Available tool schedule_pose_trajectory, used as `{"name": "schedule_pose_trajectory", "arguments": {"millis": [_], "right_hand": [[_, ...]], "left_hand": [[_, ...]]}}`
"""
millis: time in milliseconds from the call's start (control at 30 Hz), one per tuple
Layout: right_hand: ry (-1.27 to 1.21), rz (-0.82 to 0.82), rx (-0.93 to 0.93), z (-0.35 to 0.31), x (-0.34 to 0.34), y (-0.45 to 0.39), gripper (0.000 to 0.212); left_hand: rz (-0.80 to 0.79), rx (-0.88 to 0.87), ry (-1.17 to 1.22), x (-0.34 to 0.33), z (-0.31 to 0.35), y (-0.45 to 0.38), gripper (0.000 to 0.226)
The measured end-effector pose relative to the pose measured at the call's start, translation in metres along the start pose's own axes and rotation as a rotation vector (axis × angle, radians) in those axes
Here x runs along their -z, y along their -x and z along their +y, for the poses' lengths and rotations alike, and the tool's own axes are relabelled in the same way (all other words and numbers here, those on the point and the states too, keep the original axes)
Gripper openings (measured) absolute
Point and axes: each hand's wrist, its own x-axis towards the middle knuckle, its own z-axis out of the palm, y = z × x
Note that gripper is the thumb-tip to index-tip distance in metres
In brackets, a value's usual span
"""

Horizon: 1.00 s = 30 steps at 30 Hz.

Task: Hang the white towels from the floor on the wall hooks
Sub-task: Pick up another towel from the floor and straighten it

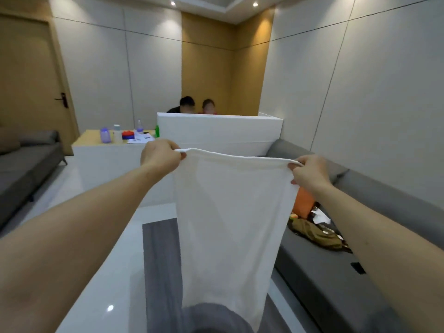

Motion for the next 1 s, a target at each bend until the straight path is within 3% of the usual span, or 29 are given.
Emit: {"name": "schedule_pose_trajectory", "arguments": {"millis": [267,500,700,1000], "right_hand": [[-0.229,-0.16,0.073,-0.022,-0.123,-0.14,0.026],[-0.341,-0.227,0.144,-0.011,-0.179,-0.186,0.024],[-0.373,-0.34,0.13,0.052,-0.199,-0.138,0.015],[-0.203,-0.543,-0.026,0.168,-0.189,0.044,0.02]], "left_hand": [[0.225,0.211,0.082,-0.014,-0.022,-0.076,0.016],[0.399,0.173,0.039,-0.03,-0.027,-0.093,0.019],[0.334,0.251,0.095,-0.061,-0.056,-0.028,0.01],[0.112,0.555,0.177,-0.123,-0.119,0.181,0.012]]}}
